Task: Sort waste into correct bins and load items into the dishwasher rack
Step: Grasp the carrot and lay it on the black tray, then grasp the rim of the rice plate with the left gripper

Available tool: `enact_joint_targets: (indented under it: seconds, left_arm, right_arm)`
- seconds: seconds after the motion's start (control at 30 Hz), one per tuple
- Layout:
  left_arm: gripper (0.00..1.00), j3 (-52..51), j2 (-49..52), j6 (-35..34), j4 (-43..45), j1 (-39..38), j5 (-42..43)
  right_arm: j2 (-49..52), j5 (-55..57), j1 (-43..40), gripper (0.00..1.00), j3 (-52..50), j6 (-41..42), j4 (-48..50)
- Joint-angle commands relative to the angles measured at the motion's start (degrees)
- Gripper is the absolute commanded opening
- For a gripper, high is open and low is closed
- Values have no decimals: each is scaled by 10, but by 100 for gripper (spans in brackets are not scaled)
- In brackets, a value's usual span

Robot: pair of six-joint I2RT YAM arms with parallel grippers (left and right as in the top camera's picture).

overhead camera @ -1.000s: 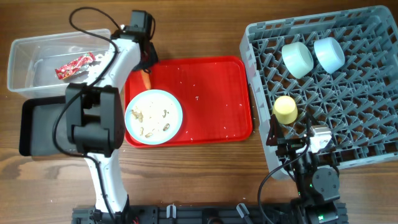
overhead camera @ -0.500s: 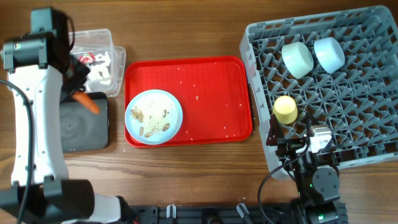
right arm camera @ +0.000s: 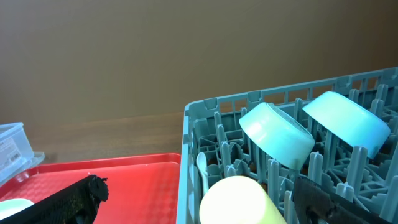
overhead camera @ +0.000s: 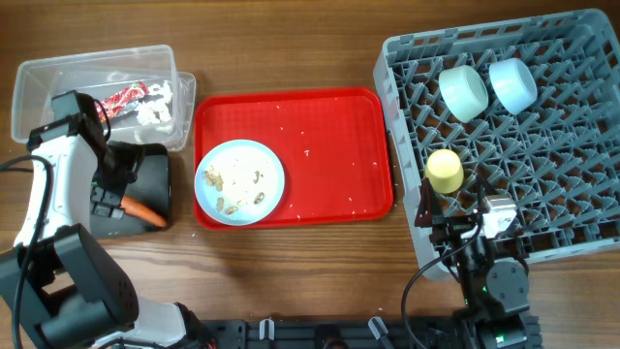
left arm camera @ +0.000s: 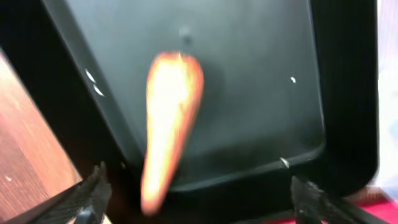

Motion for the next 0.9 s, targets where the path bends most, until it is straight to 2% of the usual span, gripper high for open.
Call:
enact_joint_targets:
  seconds: [0.0,0.07,0.13,0.23,0.3,0.37,0.43,0.57,0.63,0.67,0.77,0.87]
  left_arm:
    - [85,33,-24,19,-25,-15,78]
    - [86,49,-43,32,-24,-49,86]
    - [83,53,-64,71,9,-130,102]
    - [73,53,-57,158,43,-262,89]
    - [65,53,-37,212,56,-363,27]
    - [50,53,-11,228,61,-432,-42]
    - [43,53,38,229,69,-507,-104]
    - [38,53,99,227,76,-548,-124]
    - [24,53,129,227,108,-551,-97]
    - [22,53,133,227,112,-551,-94]
    - [18,52,147,228,113,-551,-94]
    - [20,52,167,228,115,-551,-96]
  right_arm:
    - [-5,1,-2,100,-1,8,2]
    - [-5,1,-2,100,-1,8,2]
    - [-5,1,-2,100,-1,8,2]
    - [-5,1,-2,100,-1,8,2]
    - [-5,1,-2,100,-1,8,2]
    - [-5,1,-2,100,-1,8,2]
    - [-5,1,-2,100,-1,8,2]
    - [-5,1,-2,100,-1,8,2]
    - [-5,1,-2,100,-1,8,2]
    - [-5,1,-2,100,-1,8,2]
    - [-5,1,-2,100,-1,8,2]
    - [-5,1,-2,100,-1,8,2]
